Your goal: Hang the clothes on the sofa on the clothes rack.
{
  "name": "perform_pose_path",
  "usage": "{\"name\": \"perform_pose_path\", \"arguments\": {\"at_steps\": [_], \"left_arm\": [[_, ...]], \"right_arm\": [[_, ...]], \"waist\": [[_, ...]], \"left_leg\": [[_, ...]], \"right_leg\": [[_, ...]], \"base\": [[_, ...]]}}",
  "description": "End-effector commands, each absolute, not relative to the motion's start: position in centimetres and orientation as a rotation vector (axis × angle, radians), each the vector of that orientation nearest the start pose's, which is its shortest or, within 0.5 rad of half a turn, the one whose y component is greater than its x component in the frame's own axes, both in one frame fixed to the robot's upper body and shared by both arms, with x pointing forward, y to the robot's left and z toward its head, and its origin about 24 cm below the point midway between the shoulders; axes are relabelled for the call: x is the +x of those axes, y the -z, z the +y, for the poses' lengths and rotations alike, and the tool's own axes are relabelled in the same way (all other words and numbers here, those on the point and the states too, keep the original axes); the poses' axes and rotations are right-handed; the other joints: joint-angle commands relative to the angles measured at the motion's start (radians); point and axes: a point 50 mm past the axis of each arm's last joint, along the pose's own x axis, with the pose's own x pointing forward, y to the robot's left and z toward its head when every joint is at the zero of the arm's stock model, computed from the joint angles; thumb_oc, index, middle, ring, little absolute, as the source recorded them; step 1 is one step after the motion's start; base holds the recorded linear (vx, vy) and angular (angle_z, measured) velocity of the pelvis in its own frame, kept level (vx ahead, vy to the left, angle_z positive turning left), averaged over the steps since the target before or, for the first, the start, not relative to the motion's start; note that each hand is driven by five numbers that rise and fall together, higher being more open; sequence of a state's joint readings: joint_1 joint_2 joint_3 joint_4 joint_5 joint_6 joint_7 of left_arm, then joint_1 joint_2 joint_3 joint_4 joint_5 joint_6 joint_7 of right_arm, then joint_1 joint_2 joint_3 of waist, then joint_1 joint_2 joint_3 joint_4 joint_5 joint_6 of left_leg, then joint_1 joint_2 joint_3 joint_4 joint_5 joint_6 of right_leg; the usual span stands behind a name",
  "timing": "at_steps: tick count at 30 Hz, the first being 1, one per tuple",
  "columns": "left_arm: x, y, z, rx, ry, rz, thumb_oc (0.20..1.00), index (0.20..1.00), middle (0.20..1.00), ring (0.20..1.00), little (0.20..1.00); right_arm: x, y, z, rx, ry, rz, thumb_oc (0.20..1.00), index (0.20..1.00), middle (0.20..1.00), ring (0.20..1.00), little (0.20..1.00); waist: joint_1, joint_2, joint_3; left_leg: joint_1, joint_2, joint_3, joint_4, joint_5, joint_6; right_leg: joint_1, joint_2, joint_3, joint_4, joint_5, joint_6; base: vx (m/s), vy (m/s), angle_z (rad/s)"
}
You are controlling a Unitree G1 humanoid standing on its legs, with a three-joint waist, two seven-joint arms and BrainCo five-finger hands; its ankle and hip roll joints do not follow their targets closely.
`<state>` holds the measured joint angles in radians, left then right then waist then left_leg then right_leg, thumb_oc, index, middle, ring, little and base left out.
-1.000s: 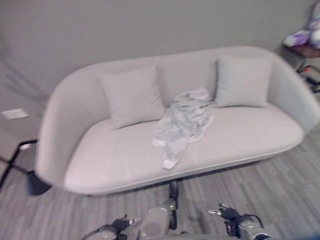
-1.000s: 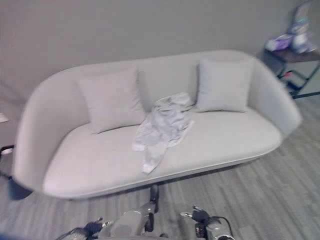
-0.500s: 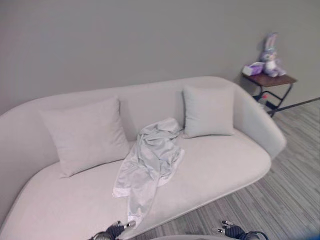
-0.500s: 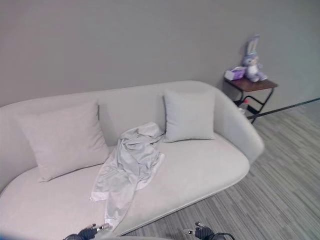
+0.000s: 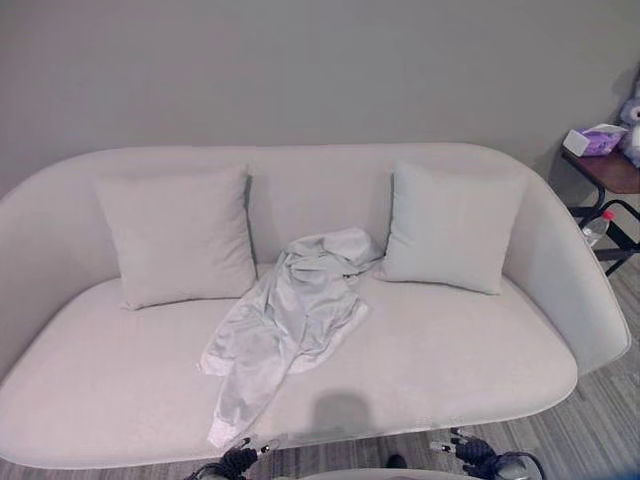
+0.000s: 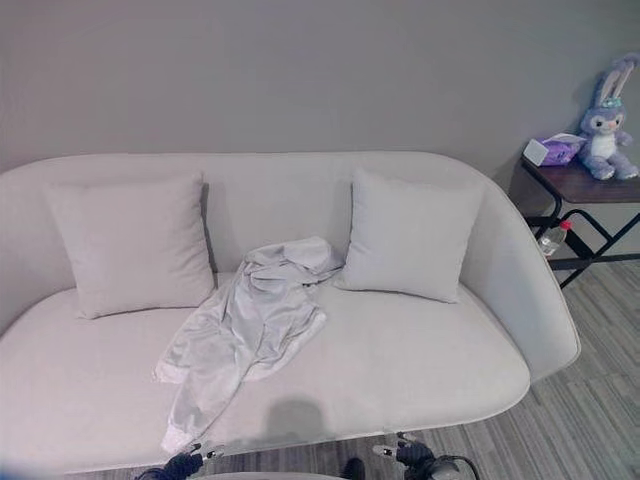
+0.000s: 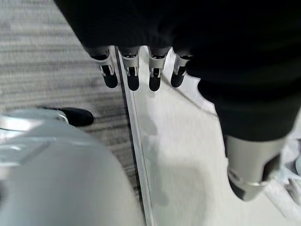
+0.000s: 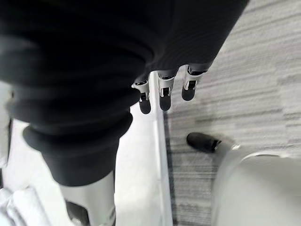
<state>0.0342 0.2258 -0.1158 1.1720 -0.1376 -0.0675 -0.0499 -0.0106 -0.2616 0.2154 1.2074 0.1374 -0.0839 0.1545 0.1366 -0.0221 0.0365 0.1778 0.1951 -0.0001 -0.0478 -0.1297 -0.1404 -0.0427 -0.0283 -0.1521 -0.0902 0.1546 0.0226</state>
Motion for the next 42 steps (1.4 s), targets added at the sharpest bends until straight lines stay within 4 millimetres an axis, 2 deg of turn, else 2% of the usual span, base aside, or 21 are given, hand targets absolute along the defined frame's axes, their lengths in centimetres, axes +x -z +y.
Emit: {"name": "perform_pose_path", "arguments": {"at_steps": [1,2,5,7,8,9,10,11,12,13,14,15,16,17,18,19,21,22,26,35,42], "left_arm": [[12.0,15.1,23.2,0.149,-0.046,1.067,1.000,1.000,1.000,1.000,1.000],[12.4,15.0,22.7,0.139,-0.035,1.052,1.000,1.000,1.000,1.000,1.000],[12.4,15.0,22.8,0.125,-0.055,1.046,1.000,1.000,1.000,1.000,1.000],[12.3,15.1,22.7,0.119,-0.061,1.050,1.000,1.000,1.000,1.000,1.000],[11.8,15.4,22.8,0.126,-0.062,1.082,1.000,1.000,1.000,1.000,1.000],[11.7,15.4,23.1,0.141,-0.072,1.090,1.000,1.000,1.000,1.000,1.000],[11.6,15.4,23.2,0.145,-0.070,1.093,1.000,1.000,1.000,1.000,1.000],[11.9,15.1,24.1,0.179,-0.079,1.085,1.000,1.000,1.000,1.000,1.000],[12.0,14.9,24.6,0.187,-0.090,1.078,1.000,1.000,1.000,1.000,1.000],[12.1,14.7,24.9,0.189,-0.095,1.071,1.000,1.000,1.000,1.000,1.000],[12.1,14.7,24.9,0.189,-0.095,1.071,1.000,1.000,1.000,1.000,1.000],[12.1,14.7,25.1,0.182,-0.104,1.070,1.000,1.000,1.000,1.000,1.000],[11.9,14.8,25.1,0.181,-0.106,1.076,1.000,1.000,1.000,1.000,1.000],[11.6,14.8,25.3,0.188,-0.114,1.087,1.000,1.000,1.000,1.000,1.000],[11.4,14.9,25.4,0.192,-0.116,1.094,1.000,1.000,1.000,1.000,1.000],[10.9,15.0,25.6,0.205,-0.117,1.113,1.000,1.000,1.000,1.000,1.000],[10.8,15.0,25.6,0.207,-0.112,1.120,1.000,1.000,1.000,1.000,1.000],[10.9,15.1,25.2,0.189,-0.108,1.114,1.000,1.000,1.000,1.000,1.000],[10.9,15.2,24.6,0.177,-0.096,1.109,1.000,1.000,1.000,1.000,1.000],[11.6,15.2,23.8,0.184,-0.063,1.085,1.000,1.000,1.000,1.000,1.000],[11.9,15.1,23.6,0.164,-0.071,1.065,1.000,1.000,1.000,1.000,1.000]], "right_arm": [[11.8,15.1,-23.1,-0.145,-0.049,1.067,1.000,1.000,1.000,1.000,1.000],[11.8,15.1,-23.8,-0.171,-0.038,1.082,1.000,1.000,1.000,1.000,1.000],[11.8,15.0,-24.2,-0.158,0.001,1.087,1.000,1.000,1.000,1.000,1.000],[11.5,15.1,-24.1,-0.152,0.005,1.094,1.000,1.000,1.000,1.000,1.000],[11.1,15.4,-23.9,-0.154,-0.004,1.124,1.000,1.000,1.000,1.000,1.000],[11.0,15.5,-23.5,-0.158,-0.021,1.136,1.000,1.000,1.000,1.000,1.000],[11.5,15.4,-23.5,-0.155,-0.016,1.126,1.000,1.000,1.000,1.000,1.000],[12.2,15.3,-23.1,-0.144,-0.020,1.107,1.000,1.000,1.000,1.000,1.000],[12.8,15.1,-23.0,-0.150,-0.038,1.092,1.000,1.000,1.000,1.000,1.000],[12.9,15.1,-22.8,-0.156,-0.048,1.092,1.000,1.000,1.000,1.000,1.000],[12.9,15.1,-22.8,-0.156,-0.048,1.092,1.000,1.000,1.000,1.000,1.000],[12.9,15.1,-22.9,-0.156,-0.049,1.088,1.000,1.000,1.000,1.000,1.000],[12.8,15.1,-22.9,-0.150,-0.047,1.082,1.000,1.000,1.000,1.000,1.000],[13.0,15.0,-22.8,-0.151,-0.059,1.070,1.000,1.000,1.000,1.000,1.000],[13.0,15.0,-22.7,-0.154,-0.066,1.072,1.000,1.000,1.000,1.000,1.000],[12.6,15.2,-22.4,-0.158,-0.082,1.085,1.000,1.000,1.000,1.000,1.000],[12.4,15.3,-22.0,-0.157,-0.097,1.093,1.000,1.000,1.000,1.000,1.000],[11.5,15.6,-22.1,-0.157,-0.088,1.109,1.000,1.000,1.000,1.000,1.000],[11.5,15.5,-22.5,-0.165,-0.078,1.109,1.000,1.000,1.000,1.000,1.000],[11.5,15.2,-23.4,-0.163,-0.039,1.088,1.000,1.000,1.000,1.000,1.000],[11.3,15.1,-23.9,-0.175,-0.034,1.089,1.000,1.000,1.000,1.000,1.000]], "waist": [[-0.015,0.019,0.035],[-0.013,0.018,0.057],[0.007,0.016,0.057],[0.012,0.017,0.053],[0.022,0.018,0.037],[0.017,0.023,0.003],[0.015,0.026,-0.010],[0.020,0.028,-0.011],[0.023,0.039,-0.004],[0.025,0.043,0.002],[0.025,0.043,0.002],[0.021,0.047,0.008],[0.004,0.056,0.020],[-0.019,0.059,0.035],[-0.022,0.057,0.046],[-0.024,0.047,0.042],[-0.018,0.039,0.035],[-0.022,0.026,0.028],[-0.017,0.021,0.019],[-0.037,0.022,0.012],[-0.040,0.036,0.007]], "left_leg": [[-0.114,-0.034,0.062,0.057,0.205,0.066],[-0.145,0.018,0.076,0.104,0.202,0.060],[-0.185,0.080,0.056,0.006,0.208,0.072],[-0.204,0.096,0.050,-0.035,0.226,0.067],[-0.233,0.107,0.031,-0.040,0.212,0.048],[-0.202,0.074,0.012,-0.040,0.199,0.031],[-0.186,0.049,0.019,-0.040,0.206,0.029],[-0.158,-0.004,0.044,-0.040,0.192,0.043],[-0.137,-0.041,0.060,-0.040,0.168,0.056],[-0.134,-0.059,0.062,-0.040,0.165,0.062],[-0.134,-0.059,0.062,-0.040,0.165,0.062],[-0.128,-0.076,0.057,-0.040,0.157,0.069],[-0.117,-0.094,0.052,-0.040,0.155,0.077],[-0.110,-0.114,0.055,-0.040,0.149,0.079],[-0.100,-0.116,0.063,-0.040,0.142,0.076],[-0.091,-0.125,0.076,-0.040,0.138,0.077],[-0.101,-0.126,0.075,-0.040,0.138,0.071],[-0.098,-0.130,0.060,-0.040,0.134,0.080],[-0.096,-0.107,0.073,-0.040,0.137,0.079],[-0.102,-0.059,0.084,-0.040,0.160,0.074],[-0.093,-0.028,0.095,-0.040,0.173,0.069]], "right_leg": [[0.093,-0.109,-0.021,0.003,-0.077,0.021],[0.115,-0.130,-0.031,0.003,-0.082,0.024],[0.153,-0.162,-0.020,0.003,-0.101,0.030],[0.167,-0.171,-0.018,0.003,-0.102,0.030],[0.192,-0.205,-0.008,0.003,-0.091,0.018],[0.198,-0.264,-0.003,0.003,-0.077,0.015],[0.197,-0.299,0.008,0.003,-0.052,0.010],[0.199,-0.346,-0.011,0.003,-0.034,0.005],[0.200,-0.373,-0.036,0.027,-0.026,0.000],[0.204,-0.371,-0.038,0.048,-0.033,0.000],[0.205,-0.371,-0.038,0.048,-0.033,0.000],[0.196,-0.345,-0.018,0.084,-0.038,0.000],[0.164,-0.289,0.019,0.134,-0.043,0.002],[0.135,-0.219,0.007,0.133,-0.057,0.010],[0.134,-0.197,-0.025,0.117,-0.064,0.014],[0.118,-0.144,-0.078,0.044,-0.080,0.009],[0.132,-0.139,-0.078,0.003,-0.083,0.007],[0.108,-0.114,-0.031,0.003,-0.077,0.006],[0.104,-0.108,-0.043,0.003,-0.097,0.011],[0.104,-0.078,-0.054,0.003,-0.109,0.019],[0.110,-0.064,-0.068,0.003,-0.115,0.023]], "base": [[0.04,0.024,0.27],[0.05,0.094,0.61],[0.13,0.217,0.63],[0.14,0.264,0.38],[0.29,0.622,0.23],[0.37,0.852,0.04],[0.29,0.959,-0.17],[0.20,0.925,-0.60],[0.14,0.833,-0.99],[0.08,0.465,-1.47],[0.05,0.245,-0.96],[0.03,0.238,-0.48],[0.04,0.333,0.15],[0.02,0.227,-0.02],[0.07,0.070,0.11],[0.08,-0.052,0.05],[0.07,-0.071,-0.12],[0.06,-0.058,-0.68],[0.05,-0.126,-0.11],[0.04,-0.146,0.16],[0.03,-0.103,0.04]]}}
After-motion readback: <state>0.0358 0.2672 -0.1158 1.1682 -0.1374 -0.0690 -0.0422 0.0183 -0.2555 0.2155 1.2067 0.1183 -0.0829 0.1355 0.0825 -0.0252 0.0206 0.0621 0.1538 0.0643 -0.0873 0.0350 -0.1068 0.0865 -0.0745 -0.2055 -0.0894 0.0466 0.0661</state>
